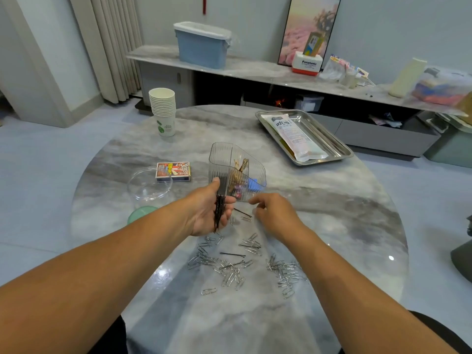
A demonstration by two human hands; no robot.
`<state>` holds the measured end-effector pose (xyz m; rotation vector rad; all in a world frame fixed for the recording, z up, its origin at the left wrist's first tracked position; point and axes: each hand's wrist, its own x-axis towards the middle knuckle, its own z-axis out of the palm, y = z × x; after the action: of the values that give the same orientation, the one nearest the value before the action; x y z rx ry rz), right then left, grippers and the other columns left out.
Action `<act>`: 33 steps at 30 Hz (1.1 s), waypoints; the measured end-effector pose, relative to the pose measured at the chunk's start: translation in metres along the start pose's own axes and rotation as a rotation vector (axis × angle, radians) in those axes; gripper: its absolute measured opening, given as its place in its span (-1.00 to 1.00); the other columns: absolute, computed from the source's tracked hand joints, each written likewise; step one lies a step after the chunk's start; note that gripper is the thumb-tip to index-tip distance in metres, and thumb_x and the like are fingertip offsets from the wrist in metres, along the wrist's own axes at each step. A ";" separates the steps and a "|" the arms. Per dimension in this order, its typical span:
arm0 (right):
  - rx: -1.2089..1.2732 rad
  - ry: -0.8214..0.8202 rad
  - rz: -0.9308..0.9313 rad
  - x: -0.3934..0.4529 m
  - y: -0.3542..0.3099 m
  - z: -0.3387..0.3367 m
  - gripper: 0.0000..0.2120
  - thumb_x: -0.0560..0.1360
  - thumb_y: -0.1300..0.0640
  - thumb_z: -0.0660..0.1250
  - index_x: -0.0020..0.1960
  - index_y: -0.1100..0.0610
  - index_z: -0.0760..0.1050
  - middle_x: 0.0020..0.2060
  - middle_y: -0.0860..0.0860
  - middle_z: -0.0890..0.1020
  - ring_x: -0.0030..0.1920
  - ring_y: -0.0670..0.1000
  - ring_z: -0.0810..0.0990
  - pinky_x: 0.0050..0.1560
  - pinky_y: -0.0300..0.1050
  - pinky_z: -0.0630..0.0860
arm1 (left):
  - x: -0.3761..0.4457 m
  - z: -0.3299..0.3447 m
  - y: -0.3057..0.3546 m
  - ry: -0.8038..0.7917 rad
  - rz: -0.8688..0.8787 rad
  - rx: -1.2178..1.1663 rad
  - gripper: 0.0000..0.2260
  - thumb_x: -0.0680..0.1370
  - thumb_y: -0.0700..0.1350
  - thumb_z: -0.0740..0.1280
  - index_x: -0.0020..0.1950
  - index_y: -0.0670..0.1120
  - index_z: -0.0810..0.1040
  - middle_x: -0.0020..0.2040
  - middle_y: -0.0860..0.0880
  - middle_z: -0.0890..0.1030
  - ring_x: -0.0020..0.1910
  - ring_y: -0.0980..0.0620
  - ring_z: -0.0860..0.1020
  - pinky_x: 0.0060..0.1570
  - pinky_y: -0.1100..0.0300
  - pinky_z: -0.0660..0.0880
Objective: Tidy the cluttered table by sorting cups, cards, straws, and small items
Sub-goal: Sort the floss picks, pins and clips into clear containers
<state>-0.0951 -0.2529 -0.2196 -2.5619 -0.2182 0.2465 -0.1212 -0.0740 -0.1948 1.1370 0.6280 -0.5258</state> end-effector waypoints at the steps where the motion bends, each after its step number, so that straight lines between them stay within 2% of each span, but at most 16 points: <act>1: -0.046 -0.034 -0.012 0.003 0.002 0.008 -0.72 0.60 0.15 0.37 0.30 0.00 0.62 0.14 0.02 0.65 0.11 0.06 0.62 0.10 -0.10 0.51 | 0.001 -0.002 0.001 0.018 0.005 0.015 -0.43 0.67 0.29 -0.02 0.03 -0.16 0.52 -0.33 -0.06 0.48 -0.43 0.07 0.42 -0.54 0.31 0.38; 4: -0.154 -0.057 -0.044 0.012 0.000 0.025 -0.74 0.57 0.07 0.41 0.25 -0.08 0.63 0.09 0.06 0.61 0.06 0.13 0.62 0.02 -0.04 0.56 | 0.003 -0.007 0.002 0.041 0.010 0.037 -0.45 0.67 0.29 0.00 0.00 -0.16 0.51 -0.36 -0.05 0.46 -0.45 0.08 0.39 -0.57 0.31 0.33; 7: -0.172 -0.081 -0.050 0.017 -0.008 0.023 -0.93 0.50 0.09 0.49 -0.04 -0.05 0.66 -0.05 0.01 0.65 -0.05 0.05 0.62 -0.11 -0.11 0.50 | 0.003 -0.010 0.002 0.053 0.017 0.037 -0.45 0.67 0.28 0.01 0.00 -0.16 0.52 -0.35 -0.05 0.47 -0.45 0.08 0.40 -0.58 0.31 0.33; 9: -0.226 -0.169 -0.048 0.017 -0.012 0.017 -0.89 0.46 0.15 0.52 -0.19 0.00 0.63 -0.14 -0.03 0.68 -0.11 0.01 0.63 -0.14 -0.15 0.47 | 0.003 -0.013 0.003 0.061 0.025 0.035 -0.46 0.67 0.27 0.01 0.00 -0.16 0.51 -0.33 -0.06 0.50 -0.44 0.08 0.41 -0.57 0.31 0.34; 11: -0.281 -0.255 -0.029 0.014 -0.014 0.013 -0.85 0.47 0.17 0.52 -0.25 0.04 0.61 -0.14 0.01 0.70 -0.11 0.02 0.65 -0.09 -0.11 0.56 | 0.002 -0.014 0.003 0.060 0.033 0.032 -0.47 0.68 0.26 0.01 0.01 -0.16 0.51 -0.31 -0.07 0.52 -0.43 0.07 0.44 -0.55 0.30 0.36; 13: -0.343 -0.299 -0.027 0.010 -0.014 0.012 -0.87 0.50 0.22 0.45 -0.23 0.12 0.60 -0.12 0.08 0.70 -0.08 0.09 0.67 -0.05 0.01 0.63 | 0.001 -0.013 0.002 0.054 0.040 0.025 -0.47 0.68 0.26 0.02 0.03 -0.17 0.51 -0.29 -0.09 0.54 -0.41 0.05 0.48 -0.54 0.28 0.40; 14: -0.383 -0.298 -0.035 0.008 -0.013 0.011 -0.90 0.51 0.25 0.38 -0.18 0.16 0.59 -0.12 0.10 0.68 -0.09 0.12 0.67 -0.10 0.02 0.63 | 0.001 -0.012 0.002 0.052 0.045 0.024 -0.47 0.68 0.25 0.02 0.04 -0.18 0.51 -0.27 -0.10 0.55 -0.40 0.04 0.49 -0.52 0.27 0.42; 17: -0.414 -0.217 -0.066 -0.002 -0.009 0.005 -0.88 0.51 0.28 0.24 -0.13 0.18 0.54 -0.15 0.12 0.63 -0.15 0.15 0.61 -0.28 -0.04 0.47 | -0.001 -0.009 0.002 0.047 0.058 0.027 -0.48 0.68 0.25 0.02 0.06 -0.18 0.51 -0.23 -0.12 0.57 -0.37 0.03 0.52 -0.49 0.26 0.44; 19: -0.318 -0.158 -0.066 -0.006 -0.009 -0.002 -0.89 0.49 0.29 0.27 -0.15 0.23 0.57 -0.19 0.16 0.65 -0.20 0.13 0.60 -0.28 -0.04 0.47 | -0.001 -0.007 0.002 0.046 0.062 0.026 -0.49 0.68 0.24 0.03 0.07 -0.18 0.50 -0.24 -0.12 0.57 -0.38 0.03 0.53 -0.47 0.26 0.44; 21: -0.164 -0.121 -0.017 -0.006 -0.008 -0.011 -0.95 0.50 0.26 0.40 -0.14 0.18 0.61 -0.23 0.08 0.65 -0.21 0.03 0.58 -0.28 -0.14 0.44 | -0.002 -0.006 0.001 0.042 0.062 0.022 -0.50 0.68 0.23 0.04 0.06 -0.18 0.50 -0.23 -0.13 0.57 -0.37 0.02 0.54 -0.46 0.26 0.45; 23: -0.058 -0.115 0.050 -0.006 -0.006 -0.019 -0.91 0.50 0.20 0.48 -0.03 0.07 0.61 -0.16 0.01 0.65 -0.15 0.03 0.62 -0.18 -0.14 0.51 | -0.002 -0.005 0.001 0.039 0.062 0.016 -0.50 0.68 0.23 0.06 0.05 -0.19 0.49 -0.22 -0.15 0.57 -0.35 -0.01 0.56 -0.49 0.25 0.48; 25: -0.148 -0.124 0.095 -0.005 0.001 -0.022 -0.81 0.52 0.16 0.47 0.12 0.01 0.62 -0.01 0.02 0.67 -0.03 0.07 0.66 -0.01 -0.05 0.59 | -0.002 -0.005 0.000 0.042 0.058 0.015 -0.51 0.68 0.23 0.08 0.06 -0.20 0.49 -0.19 -0.16 0.57 -0.34 -0.02 0.57 -0.50 0.25 0.49; 27: -0.242 -0.090 0.099 -0.007 0.004 -0.018 -0.77 0.53 0.13 0.45 0.18 0.00 0.62 0.08 0.00 0.67 0.06 0.07 0.64 0.07 -0.04 0.58 | -0.001 -0.006 0.000 0.044 0.060 0.016 -0.51 0.68 0.23 0.08 0.06 -0.20 0.49 -0.18 -0.16 0.58 -0.35 -0.02 0.57 -0.50 0.25 0.48; 33: -0.226 -0.131 0.009 -0.015 -0.012 0.008 -0.94 0.47 0.06 0.51 -0.08 0.01 0.68 -0.12 -0.04 0.70 -0.05 0.03 0.65 -0.03 -0.07 0.58 | -0.001 -0.005 0.001 0.051 0.066 0.030 -0.51 0.68 0.23 0.07 0.06 -0.18 0.49 -0.19 -0.15 0.58 -0.35 0.00 0.56 -0.50 0.25 0.47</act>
<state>-0.1126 -0.2422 -0.2177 -2.7734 -0.2984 0.4159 -0.1222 -0.0691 -0.1952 1.1988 0.6264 -0.4522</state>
